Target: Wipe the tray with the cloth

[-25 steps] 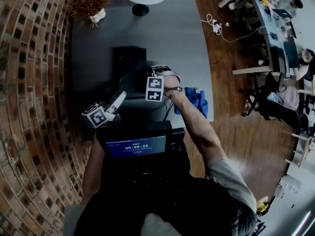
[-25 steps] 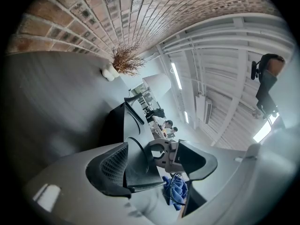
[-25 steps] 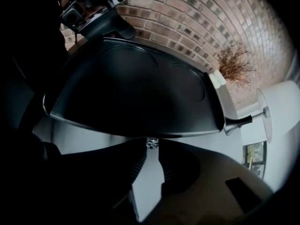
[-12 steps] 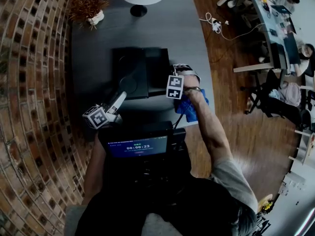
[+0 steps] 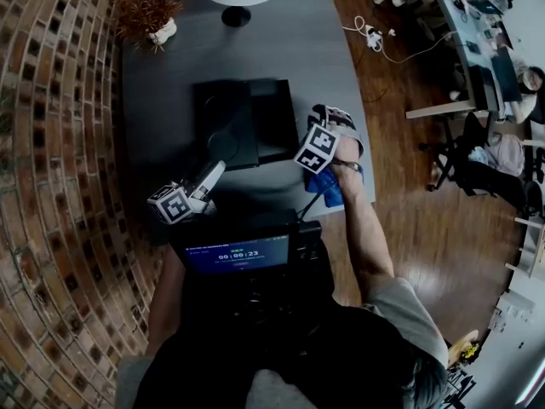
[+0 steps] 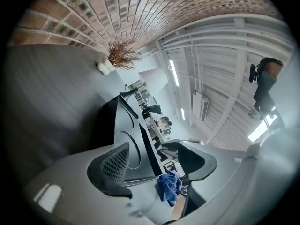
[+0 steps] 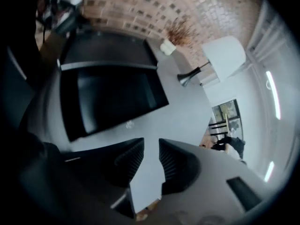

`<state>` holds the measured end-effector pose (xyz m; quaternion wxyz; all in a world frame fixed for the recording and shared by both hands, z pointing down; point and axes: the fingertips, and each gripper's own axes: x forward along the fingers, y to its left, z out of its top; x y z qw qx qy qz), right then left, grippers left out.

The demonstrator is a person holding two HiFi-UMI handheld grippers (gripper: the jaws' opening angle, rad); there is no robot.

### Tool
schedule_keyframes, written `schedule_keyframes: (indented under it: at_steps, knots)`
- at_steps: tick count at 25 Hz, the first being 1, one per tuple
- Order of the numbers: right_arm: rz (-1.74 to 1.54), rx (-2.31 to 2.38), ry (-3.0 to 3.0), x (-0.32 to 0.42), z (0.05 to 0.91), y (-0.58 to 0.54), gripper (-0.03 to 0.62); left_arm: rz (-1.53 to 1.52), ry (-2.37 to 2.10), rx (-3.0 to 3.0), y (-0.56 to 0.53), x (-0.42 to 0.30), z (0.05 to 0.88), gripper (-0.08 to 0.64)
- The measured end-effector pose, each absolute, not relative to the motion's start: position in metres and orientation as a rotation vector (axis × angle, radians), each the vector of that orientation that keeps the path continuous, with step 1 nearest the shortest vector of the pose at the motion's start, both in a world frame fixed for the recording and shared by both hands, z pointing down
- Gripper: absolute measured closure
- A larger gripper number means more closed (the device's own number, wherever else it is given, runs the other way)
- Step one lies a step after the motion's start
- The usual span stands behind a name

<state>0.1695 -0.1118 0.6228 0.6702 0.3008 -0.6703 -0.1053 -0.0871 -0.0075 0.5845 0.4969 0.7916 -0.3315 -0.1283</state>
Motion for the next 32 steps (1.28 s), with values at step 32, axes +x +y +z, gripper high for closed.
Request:
schedule_keyframes:
  at_steps: [32]
  knots:
    - [0.161,1.062,-1.851,0.235,0.536,-0.079,0.476,-0.374,-0.757,1.909,-0.013,-0.085,0.576,0.269]
